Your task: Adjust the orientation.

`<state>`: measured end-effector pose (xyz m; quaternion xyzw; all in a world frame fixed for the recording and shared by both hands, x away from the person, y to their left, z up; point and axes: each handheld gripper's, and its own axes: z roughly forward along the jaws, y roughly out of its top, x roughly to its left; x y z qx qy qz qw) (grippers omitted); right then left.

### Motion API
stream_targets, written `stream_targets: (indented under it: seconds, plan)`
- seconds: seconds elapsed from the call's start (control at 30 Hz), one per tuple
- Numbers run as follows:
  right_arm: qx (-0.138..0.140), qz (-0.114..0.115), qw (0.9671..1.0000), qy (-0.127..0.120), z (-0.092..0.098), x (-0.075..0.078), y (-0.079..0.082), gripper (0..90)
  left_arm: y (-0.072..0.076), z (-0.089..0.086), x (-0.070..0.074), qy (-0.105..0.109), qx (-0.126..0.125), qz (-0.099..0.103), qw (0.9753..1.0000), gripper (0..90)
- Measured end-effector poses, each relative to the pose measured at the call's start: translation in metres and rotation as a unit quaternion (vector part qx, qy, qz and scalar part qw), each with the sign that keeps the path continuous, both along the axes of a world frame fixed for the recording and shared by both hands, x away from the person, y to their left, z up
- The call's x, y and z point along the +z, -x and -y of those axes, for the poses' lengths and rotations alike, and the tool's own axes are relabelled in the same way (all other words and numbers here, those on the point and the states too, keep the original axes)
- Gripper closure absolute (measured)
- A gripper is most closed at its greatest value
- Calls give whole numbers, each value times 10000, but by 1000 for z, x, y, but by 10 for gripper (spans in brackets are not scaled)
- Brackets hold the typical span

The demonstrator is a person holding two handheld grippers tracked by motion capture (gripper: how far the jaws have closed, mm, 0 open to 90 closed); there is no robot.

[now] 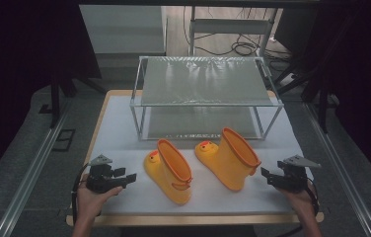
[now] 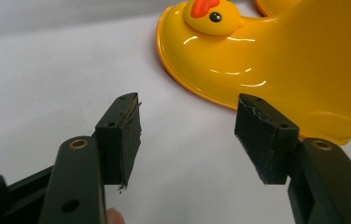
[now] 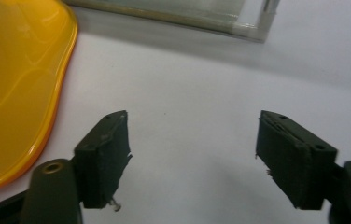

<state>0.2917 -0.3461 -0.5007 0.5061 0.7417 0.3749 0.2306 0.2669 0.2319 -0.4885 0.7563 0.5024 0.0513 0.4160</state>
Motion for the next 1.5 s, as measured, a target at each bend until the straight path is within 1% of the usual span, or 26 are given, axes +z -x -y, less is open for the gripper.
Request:
stream_targets:
  seconds: [0.13,0.2,0.27,0.3,0.37,0.43,0.47,0.53,0.63,0.73,0.83,0.93,1.0,1.07,1.17,1.23,1.3,1.4,1.47,1.5]
  plan:
    - [78,-43,10000,40,-3,-1,-1,320,-1,-1,0,-8,28,32,10000,406]
    - [53,-86,9999,26,-2,-1,-1,333,-1,0,-1,-9,-12,-23,10000,409]
    - [3,-89,10000,5,0,-1,-1,334,0,1,-1,7,3,-22,10000,430]
    - [-2,-82,10000,-6,0,-1,0,336,1,1,0,32,15,-20,10000,459]
    - [-33,-34,10000,-11,1,0,1,336,4,1,3,113,56,6,9999,547]
    - [-31,-29,10000,26,1,0,1,335,5,1,5,152,14,-27,9999,683]
    - [-22,-42,10000,41,1,-1,1,335,6,2,6,133,-9,-42,9999,722]
    - [-35,-83,9999,117,1,-4,0,334,7,3,7,103,24,-39,9999,797]
    - [-87,-118,9998,121,1,-7,-2,334,7,4,8,95,64,-18,9999,875]
    - [-99,-122,9997,175,2,-9,-2,336,8,9,9,78,-7,-8,10000,899]
    - [-144,-145,9997,154,2,-10,-2,337,14,21,9,14,-138,46,9999,900]
    - [-162,-130,9996,178,1,-10,-1,338,24,36,10,-7,-308,111,9995,900]
    - [-201,-122,9996,179,1,-10,-2,338,27,45,10,-14,-366,142,9992,900]
    - [-215,-122,9996,163,1,-10,-2,339,29,59,8,-81,-530,168,9984,900]
    - [-194,-124,9996,176,0,-11,-2,340,32,77,4,-106,-734,147,9971,900]
    - [-221,-128,9995,168,1,-11,-2,340,36,91,0,-155,-846,147,9962,900]
    - [-255,-111,9995,134,2,-11,-1,340,42,104,-4,-206,-931,193,9953,900]
    - [-309,-112,9994,116,4,-12,-1,341,50,119,-5,-170,-976,316,9946,900]
    - [-347,-113,9993,105,5,-12,-1,340,55,126,-5,-270,-893,452,9946,900]
    - [-363,-125,9992,101,6,-12,-1,341,57,128,-5,-257,-871,491,9947,900]
